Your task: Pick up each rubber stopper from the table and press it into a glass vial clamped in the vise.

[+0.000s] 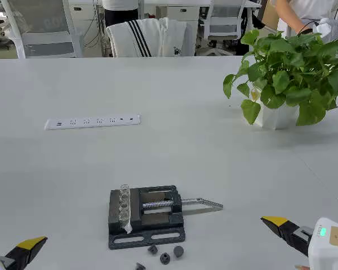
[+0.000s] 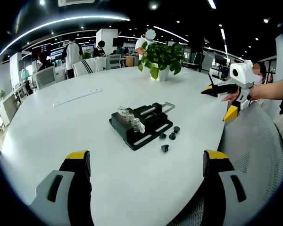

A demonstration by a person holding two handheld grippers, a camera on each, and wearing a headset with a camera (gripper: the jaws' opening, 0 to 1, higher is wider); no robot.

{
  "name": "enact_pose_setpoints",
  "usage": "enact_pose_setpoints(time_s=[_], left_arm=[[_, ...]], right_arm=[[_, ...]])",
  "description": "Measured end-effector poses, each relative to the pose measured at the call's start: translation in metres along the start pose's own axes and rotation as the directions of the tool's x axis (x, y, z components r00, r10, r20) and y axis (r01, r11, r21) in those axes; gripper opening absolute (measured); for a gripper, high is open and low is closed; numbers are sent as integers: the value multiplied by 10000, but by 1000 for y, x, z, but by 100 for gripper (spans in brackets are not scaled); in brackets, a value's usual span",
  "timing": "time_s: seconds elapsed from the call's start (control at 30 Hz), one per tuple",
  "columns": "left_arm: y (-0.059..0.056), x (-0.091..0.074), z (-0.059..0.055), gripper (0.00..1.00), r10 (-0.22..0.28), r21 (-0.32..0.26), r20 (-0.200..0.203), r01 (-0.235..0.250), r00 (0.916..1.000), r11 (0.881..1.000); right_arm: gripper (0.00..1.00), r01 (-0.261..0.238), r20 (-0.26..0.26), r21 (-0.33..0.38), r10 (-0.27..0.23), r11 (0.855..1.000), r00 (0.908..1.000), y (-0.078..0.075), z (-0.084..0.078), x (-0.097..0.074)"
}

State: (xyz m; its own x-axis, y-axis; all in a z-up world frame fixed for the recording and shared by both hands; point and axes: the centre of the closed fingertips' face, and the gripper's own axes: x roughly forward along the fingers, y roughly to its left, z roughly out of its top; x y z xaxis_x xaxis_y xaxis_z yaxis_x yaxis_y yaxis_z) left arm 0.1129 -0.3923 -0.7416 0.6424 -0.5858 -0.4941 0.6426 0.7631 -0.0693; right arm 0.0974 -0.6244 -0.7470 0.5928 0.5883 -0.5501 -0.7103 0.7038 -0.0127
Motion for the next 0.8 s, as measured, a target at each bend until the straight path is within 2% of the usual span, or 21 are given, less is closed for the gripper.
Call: enact_pose_setpoints(time_s=[0.33,0.47,0.6,0.8], left_arm=[[2,-2,-13,99,198,-348,-192,-204,9996,9992],[2,-4,-14,99,271,-308,-201,-277,9994,9991],[7,-6,-19,99,422,-550,-241,-435,9988,9975],[7,-3,-17,99,376,-343,-330,-387,9987,9987]], right_arm=[[99,10,-237,-77,-12,10000,9997,0,-3,2],[99,-29,-344,-49,27,10000,9994,2,-6,5],[99,6,-316,-99,-9,10000,9995,1,-6,6],[99,48,-350,-1,-48,10000,9994,0,-6,6]])
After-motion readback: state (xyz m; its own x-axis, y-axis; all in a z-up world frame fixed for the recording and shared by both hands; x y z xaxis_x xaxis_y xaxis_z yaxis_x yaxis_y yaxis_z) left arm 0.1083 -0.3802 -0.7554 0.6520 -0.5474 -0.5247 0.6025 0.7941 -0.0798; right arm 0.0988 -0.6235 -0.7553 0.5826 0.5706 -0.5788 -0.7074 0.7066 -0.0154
